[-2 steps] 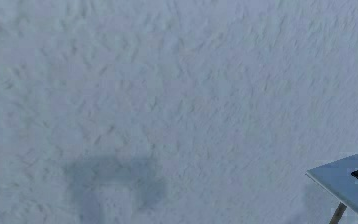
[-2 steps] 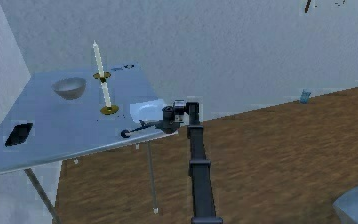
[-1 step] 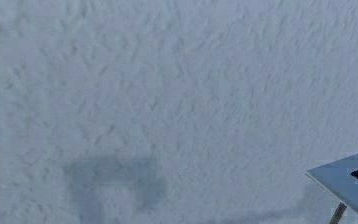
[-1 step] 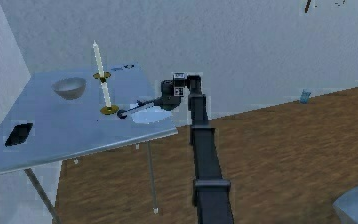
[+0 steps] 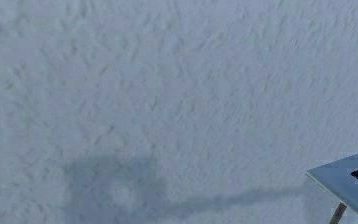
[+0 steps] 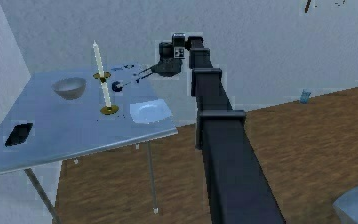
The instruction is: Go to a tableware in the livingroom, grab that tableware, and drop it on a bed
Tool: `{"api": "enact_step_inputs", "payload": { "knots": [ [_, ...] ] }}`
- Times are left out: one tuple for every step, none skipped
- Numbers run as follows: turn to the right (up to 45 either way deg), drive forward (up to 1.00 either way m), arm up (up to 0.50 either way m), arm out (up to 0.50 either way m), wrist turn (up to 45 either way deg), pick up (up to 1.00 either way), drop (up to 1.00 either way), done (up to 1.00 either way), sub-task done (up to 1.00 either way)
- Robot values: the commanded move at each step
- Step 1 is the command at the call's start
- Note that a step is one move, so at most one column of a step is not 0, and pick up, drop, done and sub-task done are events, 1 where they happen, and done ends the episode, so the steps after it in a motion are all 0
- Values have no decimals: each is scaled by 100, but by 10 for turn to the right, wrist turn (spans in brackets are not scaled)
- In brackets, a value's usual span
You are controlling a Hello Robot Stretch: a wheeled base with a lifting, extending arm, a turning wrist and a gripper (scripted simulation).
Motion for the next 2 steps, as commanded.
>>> {"api": "enact_step_inputs", "payload": {
  "knots": [
    [0, 0, 0, 0, -450, 0, 0, 0, 0],
    [0, 0, 0, 0, -300, 0, 0, 0, 0]
  ]
}}
